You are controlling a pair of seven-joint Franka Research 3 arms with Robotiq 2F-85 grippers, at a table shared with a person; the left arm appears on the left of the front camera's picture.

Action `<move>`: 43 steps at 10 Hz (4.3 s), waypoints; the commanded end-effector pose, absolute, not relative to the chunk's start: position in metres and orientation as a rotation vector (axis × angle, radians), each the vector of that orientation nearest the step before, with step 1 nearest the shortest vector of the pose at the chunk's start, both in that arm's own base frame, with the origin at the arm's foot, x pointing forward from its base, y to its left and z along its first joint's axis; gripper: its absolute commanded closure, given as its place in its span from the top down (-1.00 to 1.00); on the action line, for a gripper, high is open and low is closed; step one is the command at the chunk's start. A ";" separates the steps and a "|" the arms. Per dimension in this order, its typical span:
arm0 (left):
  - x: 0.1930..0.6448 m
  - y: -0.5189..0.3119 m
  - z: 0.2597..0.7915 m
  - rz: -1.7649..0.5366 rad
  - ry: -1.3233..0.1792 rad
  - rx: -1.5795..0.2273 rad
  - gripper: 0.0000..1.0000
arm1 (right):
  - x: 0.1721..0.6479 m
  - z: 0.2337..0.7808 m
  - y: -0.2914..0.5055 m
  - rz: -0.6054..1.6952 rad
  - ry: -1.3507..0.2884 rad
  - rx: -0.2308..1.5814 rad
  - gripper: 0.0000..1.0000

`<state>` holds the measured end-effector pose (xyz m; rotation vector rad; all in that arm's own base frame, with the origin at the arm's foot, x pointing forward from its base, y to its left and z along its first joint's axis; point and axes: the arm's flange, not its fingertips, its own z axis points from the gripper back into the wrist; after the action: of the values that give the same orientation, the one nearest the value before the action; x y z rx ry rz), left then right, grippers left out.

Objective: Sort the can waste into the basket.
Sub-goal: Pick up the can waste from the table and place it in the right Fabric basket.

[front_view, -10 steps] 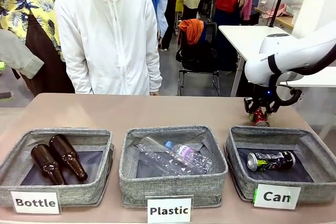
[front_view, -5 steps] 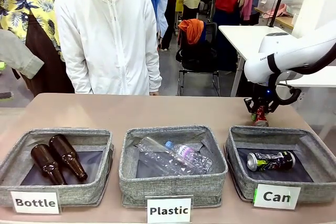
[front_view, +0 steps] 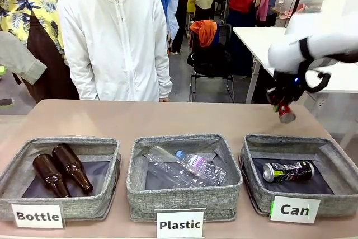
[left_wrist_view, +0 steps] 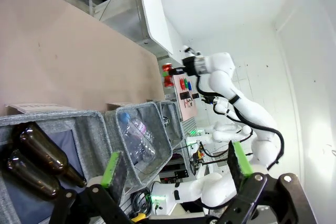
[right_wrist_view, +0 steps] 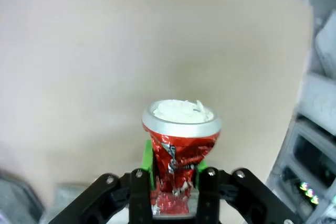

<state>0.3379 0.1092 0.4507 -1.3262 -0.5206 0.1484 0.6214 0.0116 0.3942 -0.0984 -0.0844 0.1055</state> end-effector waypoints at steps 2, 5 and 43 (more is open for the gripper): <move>0.336 0.110 0.453 0.145 -0.508 -1.330 1.00 | 0.528 0.451 0.011 0.656 -0.105 -0.012 -1.00; 0.336 0.110 0.453 0.145 -0.508 -1.330 1.00 | 0.456 0.441 0.017 1.060 0.153 0.048 -1.00; 0.336 0.110 0.453 0.145 -0.508 -1.330 1.00 | 0.467 0.425 -0.066 -0.099 -0.131 1.333 1.00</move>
<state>0.3377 0.1095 0.4505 -1.3270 -0.5200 0.1491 0.4645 -0.0619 0.4228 1.3311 -0.1376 -0.1071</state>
